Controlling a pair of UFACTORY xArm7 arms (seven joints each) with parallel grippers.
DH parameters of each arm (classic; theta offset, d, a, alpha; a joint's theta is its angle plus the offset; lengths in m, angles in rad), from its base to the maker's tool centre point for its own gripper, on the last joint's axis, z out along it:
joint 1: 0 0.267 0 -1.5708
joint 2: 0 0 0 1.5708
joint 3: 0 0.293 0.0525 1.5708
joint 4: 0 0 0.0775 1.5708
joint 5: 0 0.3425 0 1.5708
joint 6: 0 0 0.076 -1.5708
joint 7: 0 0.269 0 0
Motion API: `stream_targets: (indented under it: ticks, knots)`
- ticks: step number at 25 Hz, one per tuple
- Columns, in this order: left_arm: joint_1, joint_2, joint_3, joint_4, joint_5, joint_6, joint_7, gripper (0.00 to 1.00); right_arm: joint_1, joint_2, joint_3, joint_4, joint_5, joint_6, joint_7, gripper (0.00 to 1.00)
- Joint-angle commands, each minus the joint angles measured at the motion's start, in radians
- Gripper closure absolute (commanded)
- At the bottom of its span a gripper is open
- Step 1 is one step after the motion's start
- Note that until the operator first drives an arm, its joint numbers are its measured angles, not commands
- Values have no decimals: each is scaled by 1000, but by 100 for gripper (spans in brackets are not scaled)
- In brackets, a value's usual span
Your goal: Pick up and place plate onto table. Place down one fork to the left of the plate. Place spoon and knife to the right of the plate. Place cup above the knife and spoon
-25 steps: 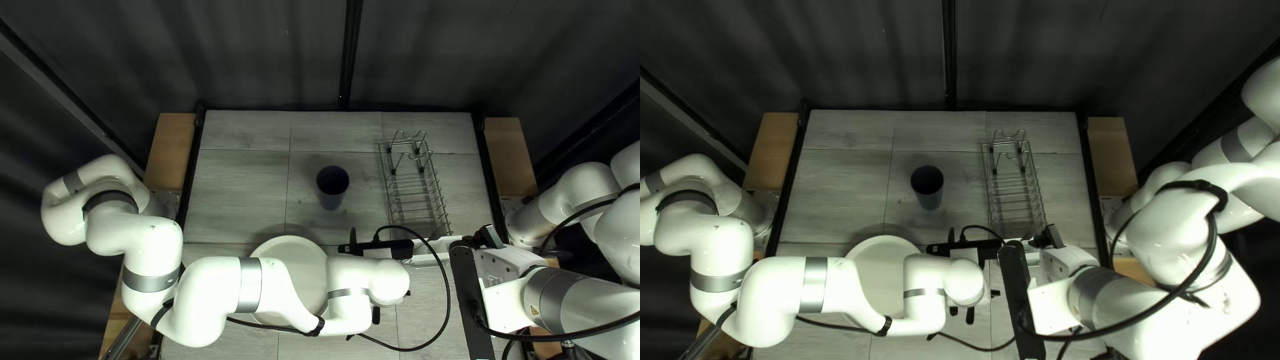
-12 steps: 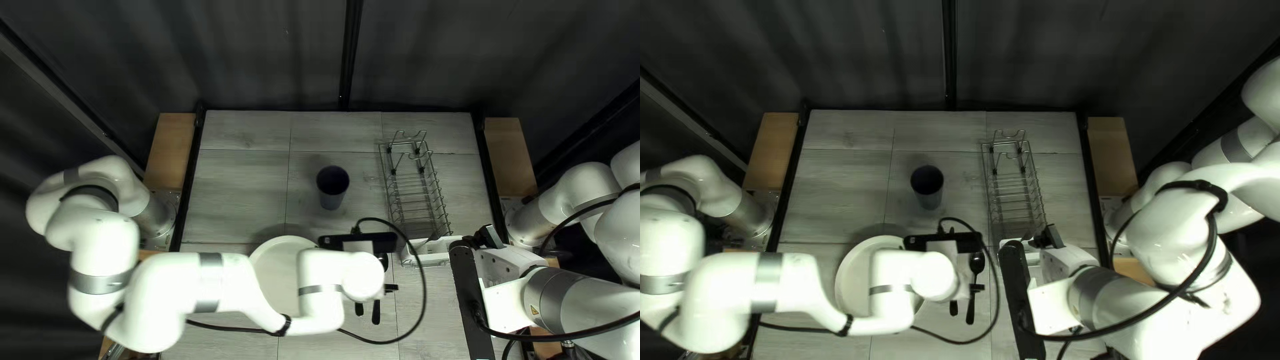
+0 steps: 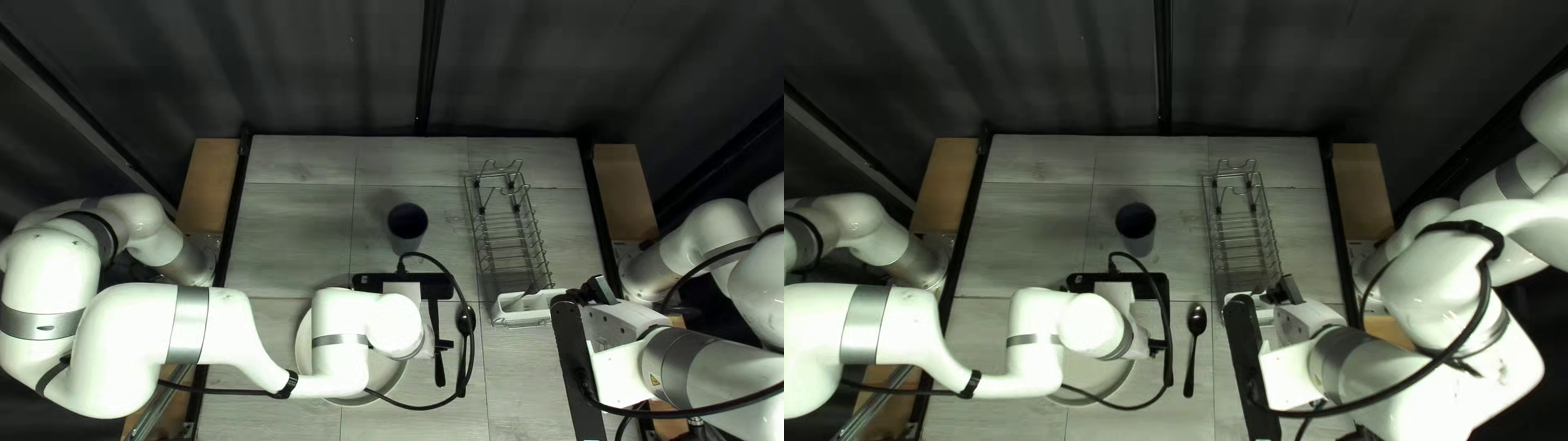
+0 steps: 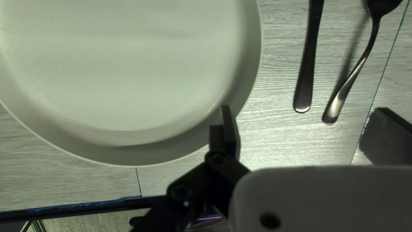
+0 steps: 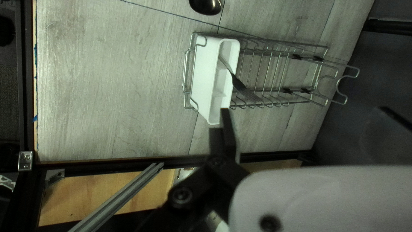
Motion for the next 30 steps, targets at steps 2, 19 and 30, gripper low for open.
stream_targets:
  ticks: [2,19,30]
  knots:
    - [-474,189,413,-253,178,-53,72,0,0,0,0,0,0,0,0,0]
    - [-1054,-74,1209,-575,15,103,755,0,0,0,0,0,0,0,0,0]
    - [-1089,-102,1340,-626,4,91,959,0,0,0,0,0,0,0,0,0]
